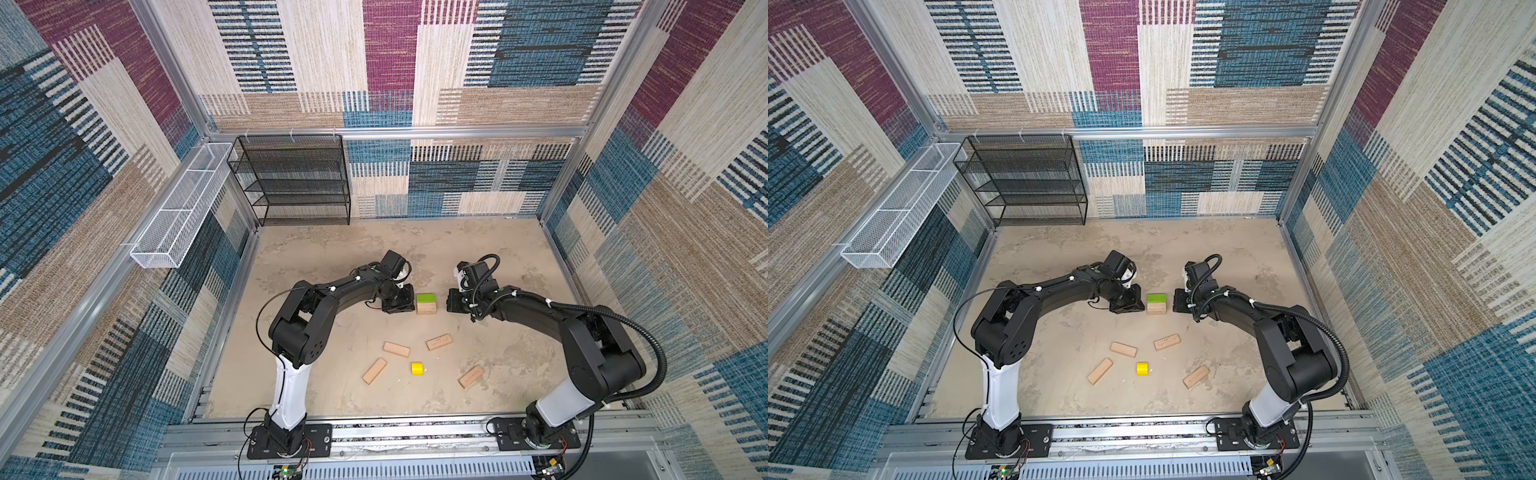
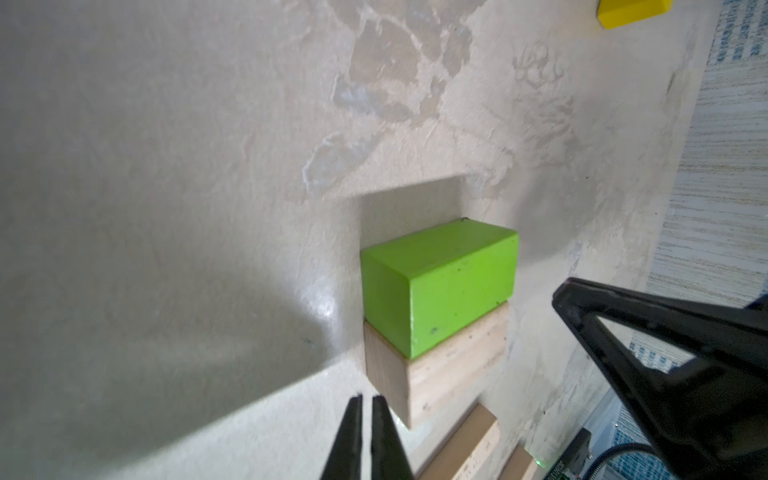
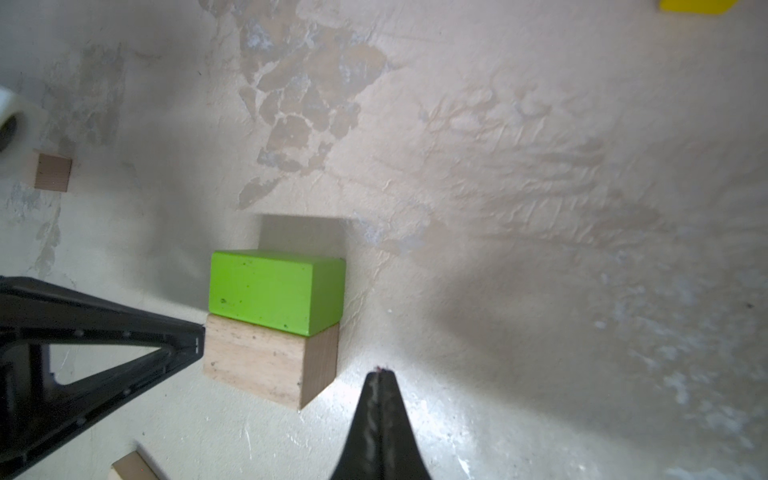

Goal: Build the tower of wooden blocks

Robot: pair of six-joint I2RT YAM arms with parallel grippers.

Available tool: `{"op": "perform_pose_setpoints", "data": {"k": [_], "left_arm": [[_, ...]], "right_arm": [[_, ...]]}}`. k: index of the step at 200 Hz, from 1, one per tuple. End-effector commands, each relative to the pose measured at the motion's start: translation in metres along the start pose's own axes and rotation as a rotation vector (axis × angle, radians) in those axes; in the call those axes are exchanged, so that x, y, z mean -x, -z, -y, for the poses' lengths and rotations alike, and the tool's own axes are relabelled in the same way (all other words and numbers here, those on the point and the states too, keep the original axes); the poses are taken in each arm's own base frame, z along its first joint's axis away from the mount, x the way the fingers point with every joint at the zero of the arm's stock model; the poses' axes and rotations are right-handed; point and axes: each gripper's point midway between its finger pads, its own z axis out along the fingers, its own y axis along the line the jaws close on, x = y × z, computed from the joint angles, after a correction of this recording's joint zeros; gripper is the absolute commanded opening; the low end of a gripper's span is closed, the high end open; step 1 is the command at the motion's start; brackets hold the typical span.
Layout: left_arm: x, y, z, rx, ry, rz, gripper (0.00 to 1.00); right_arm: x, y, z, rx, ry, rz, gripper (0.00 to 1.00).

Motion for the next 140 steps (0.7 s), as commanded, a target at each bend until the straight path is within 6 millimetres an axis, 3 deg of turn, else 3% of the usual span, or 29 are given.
{"op": "perform_pose_setpoints", "data": {"k": [1,140], "left_arm": [[-0.0005,-0.0024,0.0031,-0.028,0.021,-0.012,0.11],[-0.0001,-0.0038,0.0062,-0.062,0.035,-0.023,0.08]], "right_arm": [[0.003,0.0029,0.0003,-0.009,0.011,0.015,0.0],[0.0045,0.0082,0.0015,-0.021,0.013,0.025,0.0]]}}
